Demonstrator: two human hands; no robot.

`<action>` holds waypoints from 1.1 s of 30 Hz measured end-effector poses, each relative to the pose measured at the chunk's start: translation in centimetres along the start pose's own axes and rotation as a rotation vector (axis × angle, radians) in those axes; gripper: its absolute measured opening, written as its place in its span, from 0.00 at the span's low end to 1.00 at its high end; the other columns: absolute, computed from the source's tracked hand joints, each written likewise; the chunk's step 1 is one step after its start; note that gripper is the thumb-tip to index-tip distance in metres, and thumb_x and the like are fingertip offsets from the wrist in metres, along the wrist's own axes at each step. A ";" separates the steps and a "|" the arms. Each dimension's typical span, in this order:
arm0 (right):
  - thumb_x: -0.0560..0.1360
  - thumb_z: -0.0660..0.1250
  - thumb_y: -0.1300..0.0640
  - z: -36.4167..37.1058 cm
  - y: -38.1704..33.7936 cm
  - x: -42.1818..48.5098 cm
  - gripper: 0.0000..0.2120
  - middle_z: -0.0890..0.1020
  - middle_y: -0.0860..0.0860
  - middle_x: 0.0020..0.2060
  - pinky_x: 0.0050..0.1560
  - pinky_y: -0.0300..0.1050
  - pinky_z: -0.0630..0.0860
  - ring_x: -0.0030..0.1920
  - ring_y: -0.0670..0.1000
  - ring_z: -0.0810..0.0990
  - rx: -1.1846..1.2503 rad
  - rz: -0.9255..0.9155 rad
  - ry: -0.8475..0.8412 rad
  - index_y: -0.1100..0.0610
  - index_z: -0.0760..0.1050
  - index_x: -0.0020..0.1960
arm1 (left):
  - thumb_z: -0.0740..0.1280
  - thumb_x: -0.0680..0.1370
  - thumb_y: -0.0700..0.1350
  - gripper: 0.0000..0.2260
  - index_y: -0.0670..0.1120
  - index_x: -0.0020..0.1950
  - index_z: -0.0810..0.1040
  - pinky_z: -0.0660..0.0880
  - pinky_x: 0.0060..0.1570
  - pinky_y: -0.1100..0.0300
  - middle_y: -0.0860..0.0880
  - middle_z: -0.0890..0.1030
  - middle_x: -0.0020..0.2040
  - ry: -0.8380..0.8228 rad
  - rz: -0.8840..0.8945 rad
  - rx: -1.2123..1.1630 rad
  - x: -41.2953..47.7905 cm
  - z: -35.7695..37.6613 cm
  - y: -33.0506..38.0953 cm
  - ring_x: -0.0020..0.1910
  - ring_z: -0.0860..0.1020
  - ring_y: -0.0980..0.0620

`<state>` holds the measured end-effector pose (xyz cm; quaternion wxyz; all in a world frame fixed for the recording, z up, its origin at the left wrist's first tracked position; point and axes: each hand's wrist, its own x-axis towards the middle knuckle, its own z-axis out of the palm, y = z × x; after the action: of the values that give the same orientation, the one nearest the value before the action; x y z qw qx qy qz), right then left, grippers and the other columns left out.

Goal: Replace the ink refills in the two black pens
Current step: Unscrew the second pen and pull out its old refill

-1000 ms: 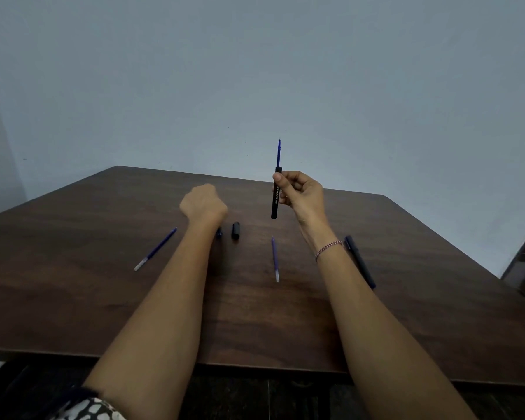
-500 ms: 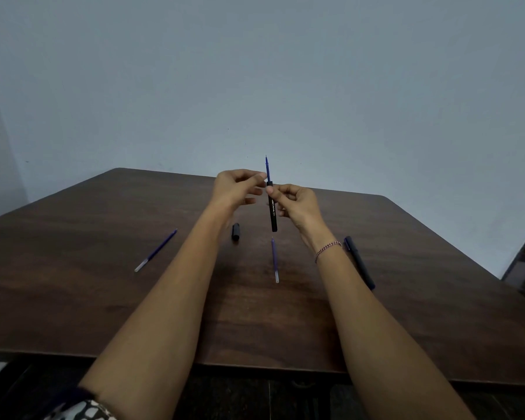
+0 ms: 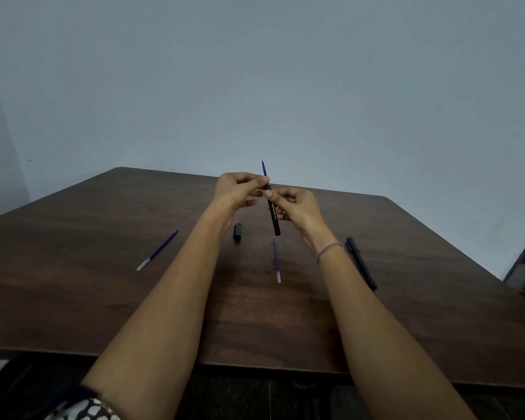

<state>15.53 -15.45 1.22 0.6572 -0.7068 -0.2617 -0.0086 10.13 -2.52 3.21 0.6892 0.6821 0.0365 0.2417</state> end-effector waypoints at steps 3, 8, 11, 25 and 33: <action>0.70 0.73 0.52 0.0 0.1 0.0 0.10 0.79 0.50 0.32 0.32 0.34 0.75 0.31 0.44 0.74 -0.021 0.012 -0.002 0.58 0.80 0.44 | 0.72 0.73 0.44 0.04 0.44 0.42 0.80 0.76 0.35 0.65 0.49 0.82 0.40 0.014 0.013 -0.021 0.0 0.0 0.0 0.38 0.80 0.55; 0.70 0.73 0.52 -0.1 0.2 0.0 0.11 0.76 0.48 0.29 0.31 0.33 0.74 0.28 0.43 0.72 -0.038 0.040 -0.018 0.60 0.80 0.46 | 0.72 0.73 0.43 0.03 0.45 0.40 0.80 0.77 0.35 0.64 0.48 0.82 0.38 0.055 0.025 -0.071 0.0 -0.1 0.1 0.36 0.80 0.56; 0.70 0.73 0.52 0.0 0.2 -0.1 0.11 0.77 0.50 0.31 0.31 0.33 0.73 0.28 0.43 0.72 -0.049 0.053 -0.039 0.59 0.80 0.45 | 0.72 0.73 0.42 0.03 0.44 0.41 0.79 0.79 0.37 0.62 0.48 0.82 0.38 0.082 0.026 -0.105 0.1 -0.2 0.1 0.35 0.81 0.56; 0.69 0.74 0.48 -0.2 0.1 -0.2 0.09 0.76 0.43 0.25 0.29 0.33 0.73 0.26 0.40 0.72 -0.148 0.083 -0.091 0.53 0.79 0.39 | 0.70 0.74 0.41 0.04 0.42 0.46 0.78 0.80 0.39 0.61 0.47 0.81 0.40 0.231 0.028 -0.284 0.4 -0.6 0.2 0.37 0.81 0.52; 0.70 0.73 0.48 -0.1 0.2 -0.4 0.08 0.77 0.45 0.27 0.29 0.32 0.72 0.24 0.40 0.71 -0.205 0.071 -0.126 0.51 0.79 0.40 | 0.69 0.75 0.40 0.07 0.39 0.51 0.78 0.80 0.39 0.61 0.47 0.80 0.40 0.311 0.077 -0.278 0.7 -0.8 0.0 0.36 0.80 0.53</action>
<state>15.32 -15.66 0.94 0.5635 -0.7783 -0.2750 0.0323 10.43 -1.48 3.34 0.7530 0.5359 0.0824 0.3729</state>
